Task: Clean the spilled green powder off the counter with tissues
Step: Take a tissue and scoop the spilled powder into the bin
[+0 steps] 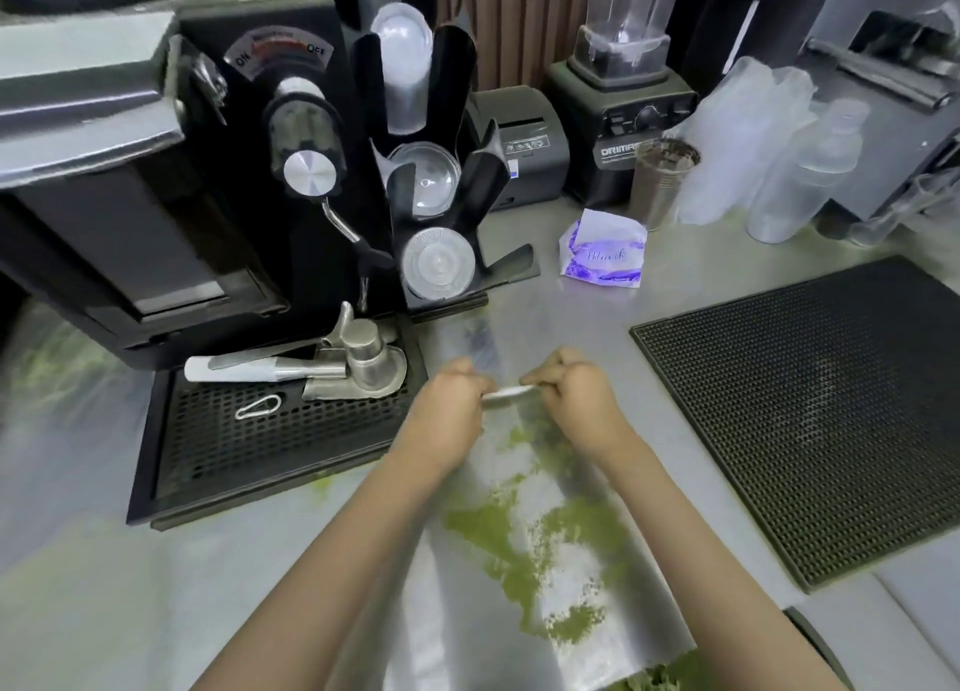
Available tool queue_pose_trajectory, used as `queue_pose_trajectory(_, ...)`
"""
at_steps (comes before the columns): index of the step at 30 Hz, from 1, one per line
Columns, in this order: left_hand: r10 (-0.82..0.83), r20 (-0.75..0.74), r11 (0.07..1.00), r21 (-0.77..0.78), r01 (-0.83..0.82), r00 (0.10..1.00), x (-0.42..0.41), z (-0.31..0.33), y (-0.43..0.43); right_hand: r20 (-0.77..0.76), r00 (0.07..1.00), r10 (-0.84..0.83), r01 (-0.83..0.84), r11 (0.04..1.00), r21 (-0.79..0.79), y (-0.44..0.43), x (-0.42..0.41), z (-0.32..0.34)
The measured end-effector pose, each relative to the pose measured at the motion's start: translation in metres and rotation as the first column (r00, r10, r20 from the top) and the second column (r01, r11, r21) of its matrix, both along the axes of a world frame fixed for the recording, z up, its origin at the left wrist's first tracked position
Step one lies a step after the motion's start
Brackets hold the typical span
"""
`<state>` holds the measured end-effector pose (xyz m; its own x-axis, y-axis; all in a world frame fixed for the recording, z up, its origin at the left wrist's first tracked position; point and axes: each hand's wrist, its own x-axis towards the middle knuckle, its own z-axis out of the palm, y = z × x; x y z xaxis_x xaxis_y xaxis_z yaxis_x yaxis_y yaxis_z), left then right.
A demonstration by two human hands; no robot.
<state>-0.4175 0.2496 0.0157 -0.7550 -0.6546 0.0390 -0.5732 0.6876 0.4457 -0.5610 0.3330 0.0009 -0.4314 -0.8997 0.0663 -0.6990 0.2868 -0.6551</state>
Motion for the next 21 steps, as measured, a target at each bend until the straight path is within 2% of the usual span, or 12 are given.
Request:
queue_pose_trajectory(3,0.012,0.178,0.996,-0.087,0.003,0.984,-0.016,-0.003,-0.023,-0.008,0.999,0.041,-0.041,0.999,0.023,-0.038,-0.016,-0.009)
queue_pose_trajectory(5,0.041,0.268,0.993,-0.121,-0.009,0.963,-0.025,-0.006,-0.034,-0.045,0.995,0.084,-0.079,0.992,0.097,-0.058,-0.025,-0.02)
queue_pose_trajectory(7,0.062,0.34,0.988,-0.157,-0.009,0.938,-0.029,-0.014,-0.041,-0.14,0.977,0.161,-0.137,0.977,0.165,-0.068,-0.026,-0.025)
queue_pose_trajectory(9,0.079,0.4,0.984,-0.176,-0.008,0.913,-0.031,-0.021,-0.044,-0.152,0.972,0.181,-0.16,0.977,0.139,-0.072,-0.03,-0.036)
queue_pose_trajectory(13,0.064,0.505,0.985,-0.17,0.026,0.861,-0.033,-0.023,-0.036,-0.153,0.931,0.331,-0.3,0.933,0.197,-0.052,-0.03,-0.038)
queue_pose_trajectory(14,0.046,0.525,0.987,-0.156,0.043,0.85,-0.031,-0.022,-0.028,-0.116,0.929,0.352,-0.325,0.924,0.202,-0.04,-0.027,-0.037)
queue_pose_trajectory(17,-0.018,0.539,0.984,-0.141,0.112,0.842,-0.016,-0.023,0.011,-0.184,0.895,0.407,-0.381,0.91,0.161,0.005,-0.012,-0.034)
queue_pose_trajectory(21,-0.086,0.485,0.986,-0.084,0.144,0.87,0.007,-0.023,0.05,-0.171,0.877,0.449,-0.422,0.89,0.175,0.033,-0.008,-0.025)
